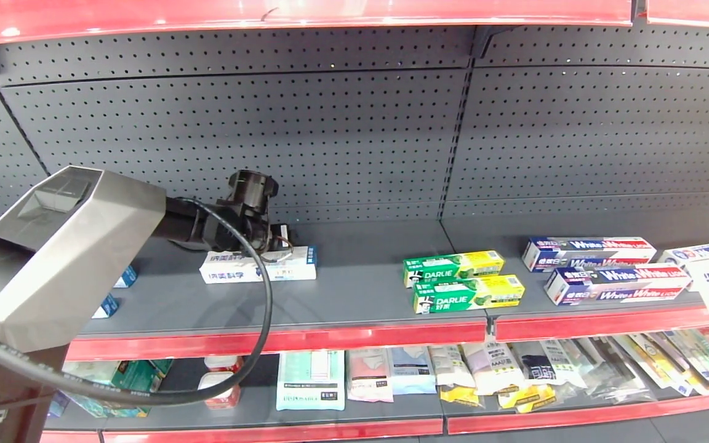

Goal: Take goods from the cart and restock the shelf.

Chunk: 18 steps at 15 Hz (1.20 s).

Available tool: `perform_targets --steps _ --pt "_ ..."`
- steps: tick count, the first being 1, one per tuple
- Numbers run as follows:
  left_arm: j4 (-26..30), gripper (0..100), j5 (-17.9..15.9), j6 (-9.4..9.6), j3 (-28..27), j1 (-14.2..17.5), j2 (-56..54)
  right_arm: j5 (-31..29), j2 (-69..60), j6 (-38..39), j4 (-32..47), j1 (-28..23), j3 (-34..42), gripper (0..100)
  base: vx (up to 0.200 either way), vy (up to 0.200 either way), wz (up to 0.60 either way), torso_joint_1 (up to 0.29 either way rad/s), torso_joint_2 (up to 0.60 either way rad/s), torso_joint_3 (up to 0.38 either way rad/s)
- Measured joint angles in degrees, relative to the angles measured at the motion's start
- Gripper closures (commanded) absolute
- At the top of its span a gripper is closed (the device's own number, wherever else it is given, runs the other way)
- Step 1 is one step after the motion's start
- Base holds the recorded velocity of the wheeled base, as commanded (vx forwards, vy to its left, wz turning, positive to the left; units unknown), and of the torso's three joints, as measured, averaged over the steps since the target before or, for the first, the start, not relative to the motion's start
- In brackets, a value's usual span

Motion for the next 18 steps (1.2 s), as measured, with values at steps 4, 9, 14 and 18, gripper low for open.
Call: perform_targets --steps 4,9,14,18 --pt "-0.4 0 -0.2 0.0 2.3 0.0 -0.1 0.0 0.2 0.0 0.0 0.0 0.5 100 0.0 0.0 0.0 0.0 0.0 0.0" --pt "-2.1 0 -1.1 0.09 3.4 -0.2 -0.1 0.0 0.6 0.0 0.0 0.0 0.7 100 0.0 0.0 0.0 0.0 0.0 0.0" --pt "-1.7 0 -1.9 0.37 4.4 -0.4 -1.2 0.1 1.4 0.0 0.0 0.0 0.7 100 0.0 0.0 0.0 0.0 0.0 0.0" --pt "-2.1 0 -2.2 0.39 8.7 -0.4 -3.4 0.1 2.0 0.0 0.0 0.0 0.7 100 0.0 0.0 0.0 0.0 0.0 0.0"
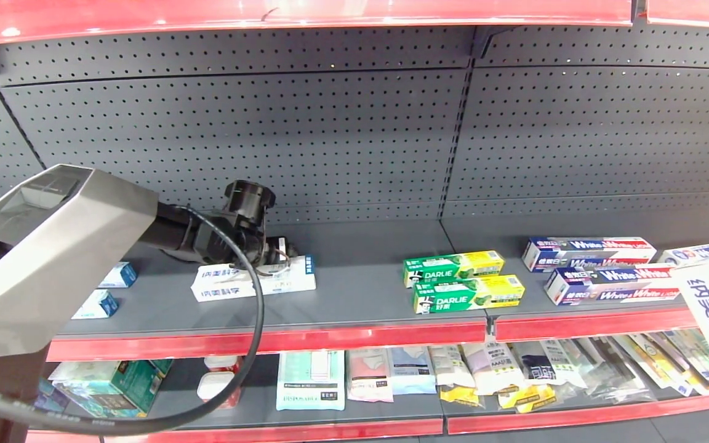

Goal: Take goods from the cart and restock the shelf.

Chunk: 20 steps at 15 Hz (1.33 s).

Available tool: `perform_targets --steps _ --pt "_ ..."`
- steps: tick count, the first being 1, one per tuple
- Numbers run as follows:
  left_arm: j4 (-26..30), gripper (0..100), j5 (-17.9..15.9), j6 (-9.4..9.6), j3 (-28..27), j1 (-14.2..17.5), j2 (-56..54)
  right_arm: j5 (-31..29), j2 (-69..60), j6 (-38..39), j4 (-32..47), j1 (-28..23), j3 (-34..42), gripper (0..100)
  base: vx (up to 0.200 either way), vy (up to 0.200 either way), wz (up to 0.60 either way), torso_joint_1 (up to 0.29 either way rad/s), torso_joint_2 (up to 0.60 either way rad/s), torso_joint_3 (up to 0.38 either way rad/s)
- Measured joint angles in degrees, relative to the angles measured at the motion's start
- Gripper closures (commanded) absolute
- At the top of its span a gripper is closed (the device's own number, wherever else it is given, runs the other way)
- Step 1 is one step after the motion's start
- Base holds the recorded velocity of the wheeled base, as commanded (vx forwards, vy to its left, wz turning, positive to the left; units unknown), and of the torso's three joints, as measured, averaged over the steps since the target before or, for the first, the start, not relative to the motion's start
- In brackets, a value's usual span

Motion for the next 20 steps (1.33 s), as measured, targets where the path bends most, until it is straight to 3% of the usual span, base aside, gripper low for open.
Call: perform_targets --steps 5,20 --pt "-0.1 0 -1.1 -0.09 6.3 -0.1 -3.1 0.0 0.5 0.0 0.0 0.0 -0.1 100 0.0 0.0 0.0 0.0 0.0 0.0" --pt "-5.1 0 -3.2 0.0 17.1 -1.6 -8.2 0.0 0.9 0.1 -0.1 0.0 0.3 100 0.0 0.0 0.0 0.0 0.0 0.0"
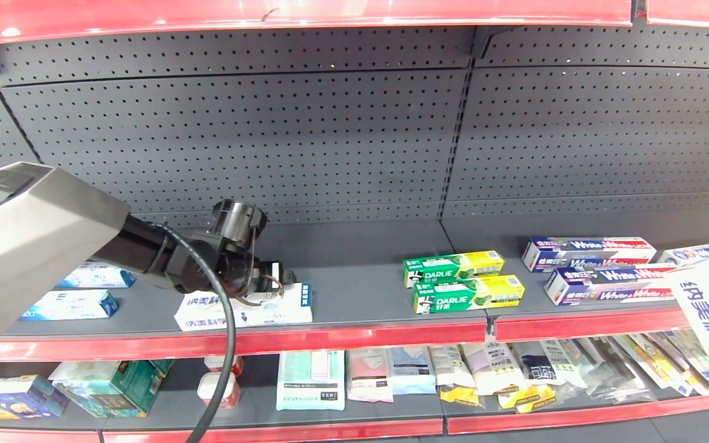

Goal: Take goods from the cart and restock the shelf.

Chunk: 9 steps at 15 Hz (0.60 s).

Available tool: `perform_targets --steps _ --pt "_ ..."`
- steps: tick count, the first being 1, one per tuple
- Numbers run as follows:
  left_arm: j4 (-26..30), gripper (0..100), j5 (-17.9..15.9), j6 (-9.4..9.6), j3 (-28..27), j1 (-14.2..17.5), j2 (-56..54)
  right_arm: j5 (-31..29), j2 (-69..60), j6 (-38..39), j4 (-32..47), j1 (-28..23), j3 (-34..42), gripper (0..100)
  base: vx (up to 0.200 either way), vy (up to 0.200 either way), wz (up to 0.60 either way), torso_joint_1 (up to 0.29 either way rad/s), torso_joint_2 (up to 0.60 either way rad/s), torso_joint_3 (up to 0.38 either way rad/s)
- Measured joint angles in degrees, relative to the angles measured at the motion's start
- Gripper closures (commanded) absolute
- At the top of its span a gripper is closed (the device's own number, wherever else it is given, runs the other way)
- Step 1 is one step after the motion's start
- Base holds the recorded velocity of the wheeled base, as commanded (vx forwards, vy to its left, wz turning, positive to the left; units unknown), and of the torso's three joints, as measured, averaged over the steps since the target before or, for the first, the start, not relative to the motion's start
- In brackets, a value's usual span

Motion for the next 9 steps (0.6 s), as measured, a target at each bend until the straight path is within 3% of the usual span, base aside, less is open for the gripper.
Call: perform_targets --steps 9 --pt "0.0 0 -2.1 0.09 1.7 -0.6 -1.2 0.0 0.2 0.0 0.0 0.0 0.0 100 0.0 0.0 0.0 0.0 0.0 0.0"
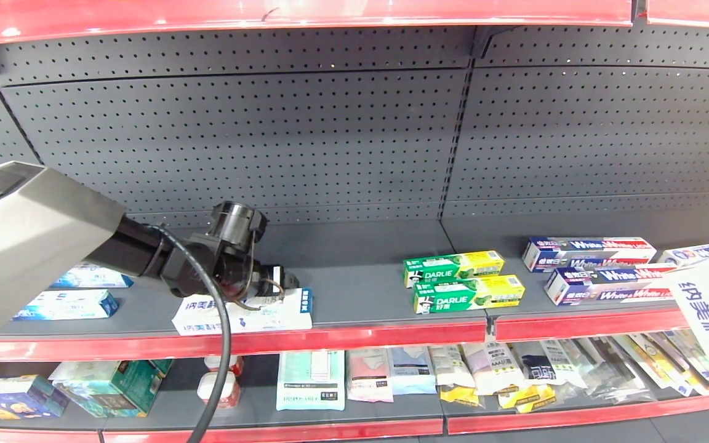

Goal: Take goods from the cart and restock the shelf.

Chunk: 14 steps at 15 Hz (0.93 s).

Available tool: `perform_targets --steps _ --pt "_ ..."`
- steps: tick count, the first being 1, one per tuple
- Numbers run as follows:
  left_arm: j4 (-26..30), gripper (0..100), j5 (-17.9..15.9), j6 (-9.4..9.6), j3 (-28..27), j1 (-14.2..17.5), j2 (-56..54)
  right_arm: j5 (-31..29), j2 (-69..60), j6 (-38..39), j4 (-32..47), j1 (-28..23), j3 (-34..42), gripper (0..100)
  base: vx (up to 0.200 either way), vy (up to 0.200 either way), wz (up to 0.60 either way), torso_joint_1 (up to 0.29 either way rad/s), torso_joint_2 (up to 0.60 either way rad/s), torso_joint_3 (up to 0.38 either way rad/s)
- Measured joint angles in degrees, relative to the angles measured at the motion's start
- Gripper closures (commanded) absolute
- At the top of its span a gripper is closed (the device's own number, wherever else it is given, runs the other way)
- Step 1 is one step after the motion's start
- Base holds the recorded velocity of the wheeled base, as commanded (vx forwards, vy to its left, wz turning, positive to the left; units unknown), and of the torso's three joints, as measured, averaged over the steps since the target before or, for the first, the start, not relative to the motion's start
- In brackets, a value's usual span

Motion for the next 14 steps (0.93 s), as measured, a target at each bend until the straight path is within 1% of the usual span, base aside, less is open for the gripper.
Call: perform_targets --steps 5,8,11,14 --pt "-1.0 0 0.0 0.02 1.5 -0.8 -0.5 0.0 0.0 0.0 0.0 0.0 -0.1 100 0.0 0.0 0.0 0.0 0.0 0.0" --pt "-1.9 0 -1.1 0.13 3.2 -0.9 -1.3 0.0 0.0 0.0 0.0 0.0 -0.2 100 0.0 0.0 0.0 0.0 0.0 0.0" --pt "-1.9 0 -1.2 0.13 4.0 -0.9 -1.7 0.0 0.1 0.0 0.0 0.0 -0.2 100 0.0 0.0 0.0 0.0 0.0 0.0" --pt "-4.7 0 -0.8 0.02 4.0 -0.9 -1.5 0.0 0.1 0.0 0.0 0.0 -0.2 100 0.0 0.0 0.0 0.0 0.0 0.0"
